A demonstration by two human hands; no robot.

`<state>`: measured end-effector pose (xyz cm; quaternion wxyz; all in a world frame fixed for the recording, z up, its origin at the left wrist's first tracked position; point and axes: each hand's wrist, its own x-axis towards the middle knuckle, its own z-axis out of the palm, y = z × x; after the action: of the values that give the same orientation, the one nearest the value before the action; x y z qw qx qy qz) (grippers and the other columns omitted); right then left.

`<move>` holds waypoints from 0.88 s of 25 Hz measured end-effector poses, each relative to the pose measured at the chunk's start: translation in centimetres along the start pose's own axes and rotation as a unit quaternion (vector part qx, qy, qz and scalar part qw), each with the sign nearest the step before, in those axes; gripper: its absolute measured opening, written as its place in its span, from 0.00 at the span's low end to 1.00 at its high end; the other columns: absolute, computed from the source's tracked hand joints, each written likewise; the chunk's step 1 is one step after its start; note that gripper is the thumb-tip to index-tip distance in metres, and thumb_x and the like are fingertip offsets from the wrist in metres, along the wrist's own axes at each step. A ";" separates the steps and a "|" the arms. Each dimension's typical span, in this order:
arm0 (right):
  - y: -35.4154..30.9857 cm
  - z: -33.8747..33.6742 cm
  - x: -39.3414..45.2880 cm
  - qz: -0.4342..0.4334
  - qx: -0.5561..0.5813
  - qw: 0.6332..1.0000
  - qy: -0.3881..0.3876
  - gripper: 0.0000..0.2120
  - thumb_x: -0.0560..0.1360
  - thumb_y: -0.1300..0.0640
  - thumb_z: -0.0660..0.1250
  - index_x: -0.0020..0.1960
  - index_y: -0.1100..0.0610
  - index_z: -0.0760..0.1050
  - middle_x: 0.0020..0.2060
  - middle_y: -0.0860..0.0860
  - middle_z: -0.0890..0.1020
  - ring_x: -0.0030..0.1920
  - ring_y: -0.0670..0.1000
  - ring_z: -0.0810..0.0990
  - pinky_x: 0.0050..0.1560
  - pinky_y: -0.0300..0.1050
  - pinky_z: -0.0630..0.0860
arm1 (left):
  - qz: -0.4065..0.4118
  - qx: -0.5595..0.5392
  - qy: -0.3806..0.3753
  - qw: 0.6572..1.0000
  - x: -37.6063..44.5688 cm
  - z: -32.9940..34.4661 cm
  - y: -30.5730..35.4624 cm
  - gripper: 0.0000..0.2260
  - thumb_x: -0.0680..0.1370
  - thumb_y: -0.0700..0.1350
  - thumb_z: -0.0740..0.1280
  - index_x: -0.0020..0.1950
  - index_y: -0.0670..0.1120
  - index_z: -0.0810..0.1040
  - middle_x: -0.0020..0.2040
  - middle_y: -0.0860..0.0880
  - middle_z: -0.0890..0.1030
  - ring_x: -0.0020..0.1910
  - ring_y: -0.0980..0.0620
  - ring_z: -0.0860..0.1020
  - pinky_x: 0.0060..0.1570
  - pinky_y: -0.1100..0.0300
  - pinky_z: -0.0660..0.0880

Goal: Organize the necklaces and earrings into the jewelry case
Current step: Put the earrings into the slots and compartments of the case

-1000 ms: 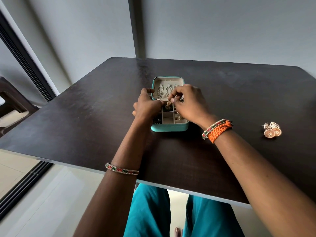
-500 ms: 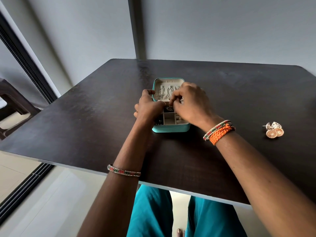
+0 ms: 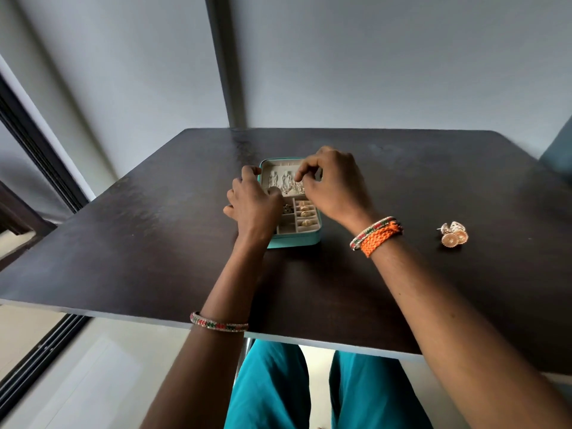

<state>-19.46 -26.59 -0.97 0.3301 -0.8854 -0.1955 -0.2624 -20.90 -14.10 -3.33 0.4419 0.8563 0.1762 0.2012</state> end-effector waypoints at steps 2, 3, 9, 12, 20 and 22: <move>0.6 -1.3 -0.4 0.000 0.005 1.000 0.021 0.10 0.72 0.62 0.64 0.38 0.53 0.83 0.38 0.47 0.78 0.37 0.46 0.76 0.39 0.39 0.71 | 0.076 0.046 0.049 0.995 -1.3 -0.1 1.2 0.19 0.72 0.40 0.63 0.63 0.47 0.71 0.61 0.44 0.73 0.63 0.43 0.68 0.60 0.49 0.60; 1.1 -2.2 -0.7 0.000 0.002 1.000 0.031 0.11 0.71 0.63 0.64 0.38 0.53 0.83 0.37 0.47 0.77 0.36 0.46 0.75 0.39 0.39 0.71 | 0.117 0.059 0.063 0.989 -2.0 0.1 1.8 0.19 0.72 0.40 0.63 0.63 0.48 0.72 0.60 0.45 0.74 0.63 0.44 0.68 0.59 0.51 0.60; 7.1 -9.8 -4.6 0.091 -0.022 0.992 0.080 0.11 0.70 0.64 0.65 0.38 0.53 0.83 0.34 0.48 0.79 0.35 0.46 0.76 0.40 0.38 0.70 | 0.292 -0.061 -0.017 0.954 -8.0 4.2 6.2 0.09 0.73 0.39 0.64 0.50 0.45 0.81 0.48 0.48 0.83 0.50 0.47 0.77 0.49 0.57 0.69; 11.4 -13.0 -7.5 0.215 0.000 0.974 0.070 0.10 0.72 0.63 0.65 0.39 0.51 0.82 0.35 0.48 0.82 0.35 0.39 0.77 0.38 0.32 0.68 | 0.199 -0.092 -0.157 0.963 -9.8 7.5 7.9 0.07 0.76 0.43 0.64 0.48 0.44 0.82 0.44 0.47 0.83 0.46 0.48 0.80 0.45 0.59 0.74; 13.9 -13.0 -10.1 0.340 -0.018 0.939 0.053 0.12 0.70 0.49 0.69 0.35 0.58 0.81 0.34 0.48 0.83 0.41 0.49 0.80 0.40 0.40 0.71 | 0.157 0.094 -0.184 0.966 -11.9 13.3 8.6 0.15 0.73 0.61 0.63 0.45 0.52 0.81 0.48 0.48 0.83 0.58 0.46 0.73 0.53 0.53 0.61; 13.7 -12.8 -9.9 0.345 -0.025 0.938 0.036 0.13 0.68 0.48 0.69 0.35 0.59 0.81 0.35 0.50 0.84 0.40 0.50 0.80 0.41 0.44 0.73 | 0.153 0.096 -0.179 0.967 -12.2 13.4 8.8 0.13 0.71 0.60 0.64 0.43 0.52 0.81 0.47 0.49 0.83 0.57 0.46 0.71 0.51 0.54 0.59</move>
<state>-24.44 -46.77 -5.20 0.3851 -0.8963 0.1405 -0.1689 -23.54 -33.89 -5.44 0.3463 0.9334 -0.0202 0.0920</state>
